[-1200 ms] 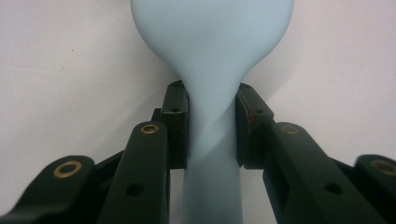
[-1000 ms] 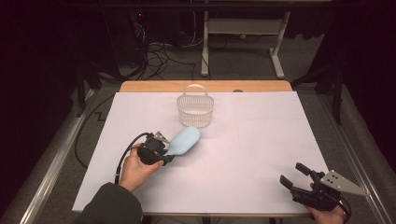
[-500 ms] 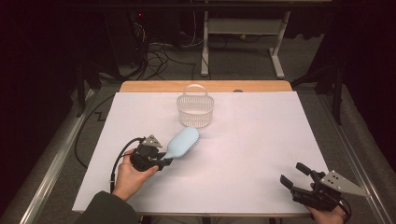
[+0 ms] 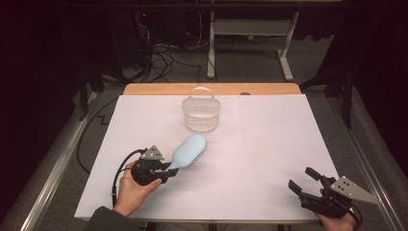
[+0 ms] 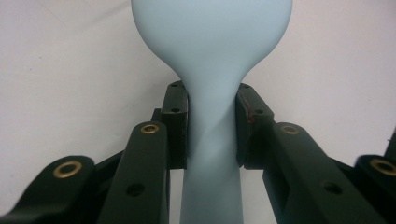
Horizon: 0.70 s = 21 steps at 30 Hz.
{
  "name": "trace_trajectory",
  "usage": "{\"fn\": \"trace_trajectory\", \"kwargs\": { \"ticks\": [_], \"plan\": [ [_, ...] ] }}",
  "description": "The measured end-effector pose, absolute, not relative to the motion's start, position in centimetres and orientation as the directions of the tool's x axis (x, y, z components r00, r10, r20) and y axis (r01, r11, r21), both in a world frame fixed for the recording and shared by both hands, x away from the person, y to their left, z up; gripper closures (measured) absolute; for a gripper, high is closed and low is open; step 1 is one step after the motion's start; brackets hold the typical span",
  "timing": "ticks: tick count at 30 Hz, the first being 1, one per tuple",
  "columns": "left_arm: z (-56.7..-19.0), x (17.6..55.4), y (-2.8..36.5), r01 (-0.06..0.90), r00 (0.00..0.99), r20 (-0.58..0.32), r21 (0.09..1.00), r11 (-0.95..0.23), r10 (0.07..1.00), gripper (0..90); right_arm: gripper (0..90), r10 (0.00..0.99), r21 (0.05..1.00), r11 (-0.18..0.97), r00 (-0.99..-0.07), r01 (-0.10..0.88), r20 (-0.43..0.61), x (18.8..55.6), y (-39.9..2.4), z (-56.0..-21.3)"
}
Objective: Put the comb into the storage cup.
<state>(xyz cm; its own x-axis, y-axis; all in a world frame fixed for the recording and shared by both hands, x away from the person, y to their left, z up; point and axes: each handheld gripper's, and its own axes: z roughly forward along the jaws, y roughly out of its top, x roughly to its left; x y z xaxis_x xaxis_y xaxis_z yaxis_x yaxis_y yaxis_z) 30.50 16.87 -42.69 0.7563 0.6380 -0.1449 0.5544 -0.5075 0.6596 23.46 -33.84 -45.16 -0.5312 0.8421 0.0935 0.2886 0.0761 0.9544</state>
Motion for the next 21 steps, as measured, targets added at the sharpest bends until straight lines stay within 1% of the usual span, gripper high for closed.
{"fn": "trace_trajectory", "kwargs": {
  "ticks": [4, 12, 15, 17, 21],
  "plan": [
    [-42.6, 29.9, 16.9, 0.551, 0.757, -0.152, 0.672, -0.495, 0.636, 69.8, 18.9, 0.847, 0.960, 0.039, -0.518, 0.278, 0.115, 23.3, -33.8, -44.8],
    [-42.7, 28.9, 16.7, 0.541, 0.757, -0.155, 0.694, -0.476, 0.635, 69.8, 18.8, 0.825, 0.962, 0.054, -0.555, 0.266, 0.107, 23.2, -32.8, -44.5],
    [-42.6, 28.6, 16.6, 0.531, 0.759, -0.145, 0.702, -0.474, 0.635, 69.7, 18.8, 0.816, 0.964, 0.065, -0.569, 0.258, 0.098, 23.2, -32.3, -44.4],
    [-42.6, 28.3, 16.4, 0.522, 0.754, -0.121, 0.706, -0.478, 0.645, 69.7, 18.9, 0.812, 0.964, 0.072, -0.577, 0.254, 0.092, 23.1, -32.0, -44.3],
    [-42.7, 28.1, 16.3, 0.517, 0.756, -0.125, 0.716, -0.469, 0.643, 69.8, 18.9, 0.806, 0.965, 0.073, -0.584, 0.252, 0.092, 23.2, -31.6, -44.3]
  ]
}}
